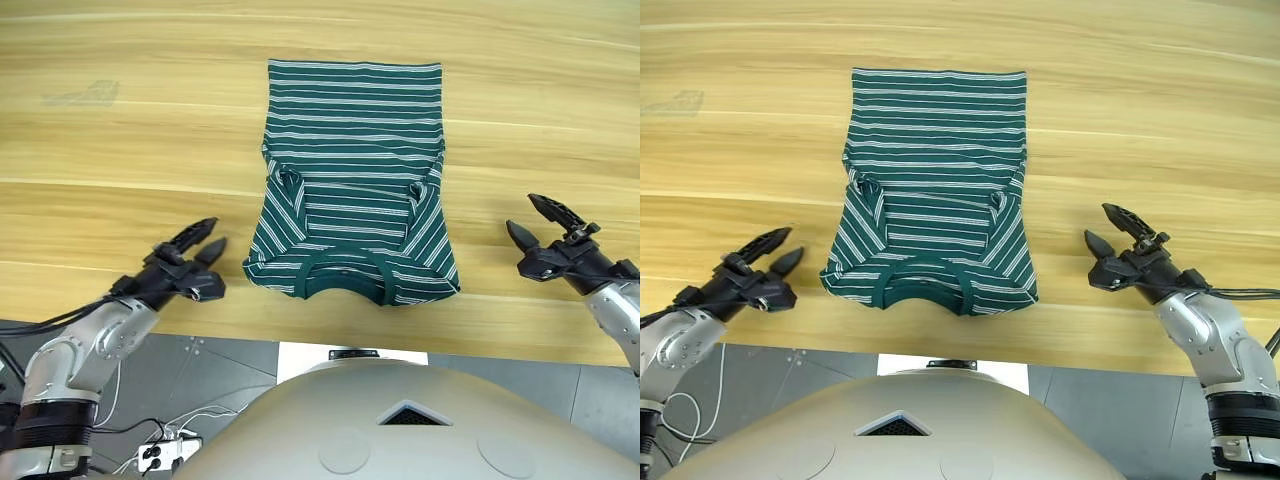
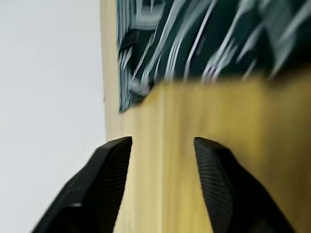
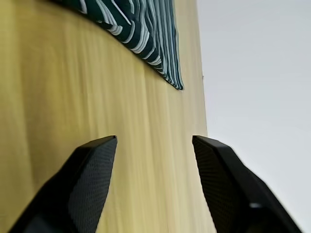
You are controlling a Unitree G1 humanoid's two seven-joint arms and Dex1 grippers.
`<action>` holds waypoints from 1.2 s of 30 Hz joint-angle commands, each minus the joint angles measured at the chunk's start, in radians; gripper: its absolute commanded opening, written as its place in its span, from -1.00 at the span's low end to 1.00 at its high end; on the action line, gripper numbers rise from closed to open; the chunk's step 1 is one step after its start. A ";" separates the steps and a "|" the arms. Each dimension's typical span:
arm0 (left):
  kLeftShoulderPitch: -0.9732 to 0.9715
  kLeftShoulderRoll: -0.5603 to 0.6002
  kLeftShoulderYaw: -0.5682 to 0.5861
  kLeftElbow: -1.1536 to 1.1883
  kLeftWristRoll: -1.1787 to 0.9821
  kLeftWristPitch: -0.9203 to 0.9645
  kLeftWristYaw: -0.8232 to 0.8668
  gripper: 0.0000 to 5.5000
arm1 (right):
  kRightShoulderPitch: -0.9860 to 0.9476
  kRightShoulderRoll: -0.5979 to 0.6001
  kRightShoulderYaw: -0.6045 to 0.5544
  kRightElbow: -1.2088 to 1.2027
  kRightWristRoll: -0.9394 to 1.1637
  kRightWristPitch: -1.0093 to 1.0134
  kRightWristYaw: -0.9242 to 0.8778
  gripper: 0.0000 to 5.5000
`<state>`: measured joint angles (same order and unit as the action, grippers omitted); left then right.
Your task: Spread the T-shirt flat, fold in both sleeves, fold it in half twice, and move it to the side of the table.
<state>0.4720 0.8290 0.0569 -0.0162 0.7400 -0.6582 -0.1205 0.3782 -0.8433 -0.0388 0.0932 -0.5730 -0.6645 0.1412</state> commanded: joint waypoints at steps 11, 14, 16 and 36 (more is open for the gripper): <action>-0.024 0.121 -0.129 -0.027 -0.084 -0.005 -0.222 0.07 | 0.166 -0.060 0.063 -0.166 0.079 -0.055 0.188 0.06; -0.018 0.168 -0.145 -0.057 -0.104 -0.019 -0.272 0.07 | 0.117 -0.036 0.088 -0.159 0.070 -0.044 0.197 0.06; -0.019 0.200 -0.147 -0.070 -0.117 -0.030 -0.300 0.07 | 0.096 -0.020 0.104 -0.165 0.070 -0.033 0.201 0.06; -0.241 0.213 -0.323 0.037 -0.199 -0.087 -0.471 0.07 | 0.100 -0.022 0.187 -0.277 0.103 -0.016 0.313 0.06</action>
<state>0.2075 1.0529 -0.2078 -0.0172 0.5039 -0.7528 -0.5380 0.4913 -0.8605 0.1356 -0.1788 -0.4729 -0.6912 0.4345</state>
